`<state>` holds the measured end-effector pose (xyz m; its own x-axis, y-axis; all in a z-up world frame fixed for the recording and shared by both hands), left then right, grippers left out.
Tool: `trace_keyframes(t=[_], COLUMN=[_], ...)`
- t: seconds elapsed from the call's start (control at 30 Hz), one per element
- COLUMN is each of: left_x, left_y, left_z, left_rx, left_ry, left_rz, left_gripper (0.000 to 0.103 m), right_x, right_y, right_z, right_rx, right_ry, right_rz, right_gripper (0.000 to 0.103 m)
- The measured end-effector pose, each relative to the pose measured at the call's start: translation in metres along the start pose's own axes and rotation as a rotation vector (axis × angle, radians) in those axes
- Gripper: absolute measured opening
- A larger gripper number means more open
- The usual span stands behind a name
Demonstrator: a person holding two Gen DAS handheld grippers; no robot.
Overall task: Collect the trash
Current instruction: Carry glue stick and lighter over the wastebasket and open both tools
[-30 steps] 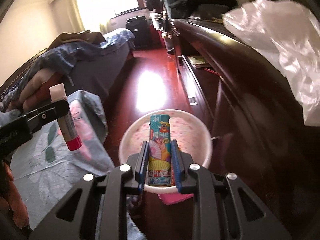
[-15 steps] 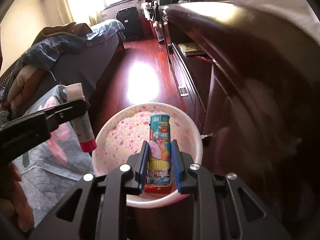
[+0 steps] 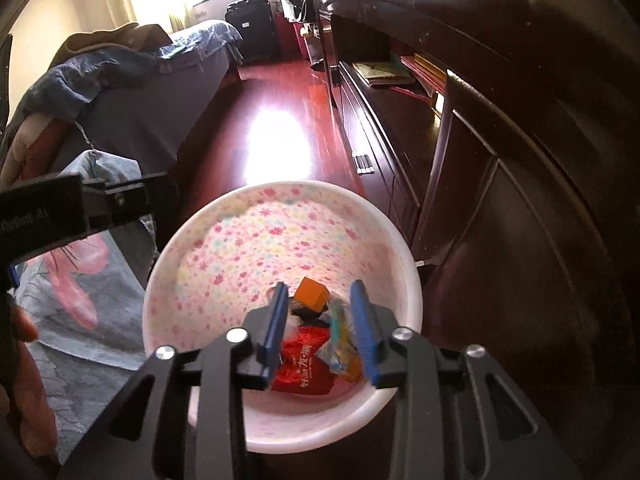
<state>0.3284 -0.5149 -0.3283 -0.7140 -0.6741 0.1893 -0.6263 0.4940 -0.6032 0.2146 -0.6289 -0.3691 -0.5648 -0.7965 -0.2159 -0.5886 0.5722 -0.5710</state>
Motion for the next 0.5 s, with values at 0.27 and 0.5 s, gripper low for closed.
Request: trace_keyframes(t=[0.27, 0.5], left_x=[0.001, -0.004], left_y=[-0.009, -0.009], left_z=[-0.035, -0.086], left_rx=[0.066, 0.141], left_ry=[-0.029, -0.076], left_rz=[0.010, -0.004], left_gripper=[0.066, 0.082], right_x=[-0.006, -0.023], right_y=[0.000, 0.004], right_z=[-0.030, -0.069], right_rx=[0.026, 0.056], right_ry=[0.000, 0.006], right_rz=[0.004, 0.011], right_gripper=[0.058, 0.081])
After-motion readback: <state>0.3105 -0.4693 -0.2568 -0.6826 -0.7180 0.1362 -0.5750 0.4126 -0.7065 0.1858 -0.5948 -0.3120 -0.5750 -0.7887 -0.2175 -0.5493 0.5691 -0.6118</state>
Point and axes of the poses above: each gripper's, at about its wrist camera, not at the fingertips, and z roughly the way its jaws point, x to its right, y to its underside, the point moved 4 cm from there along z, roughly the way its jaws point, and after that the axes turned 8 degrees about z, right-handed, at the moved point
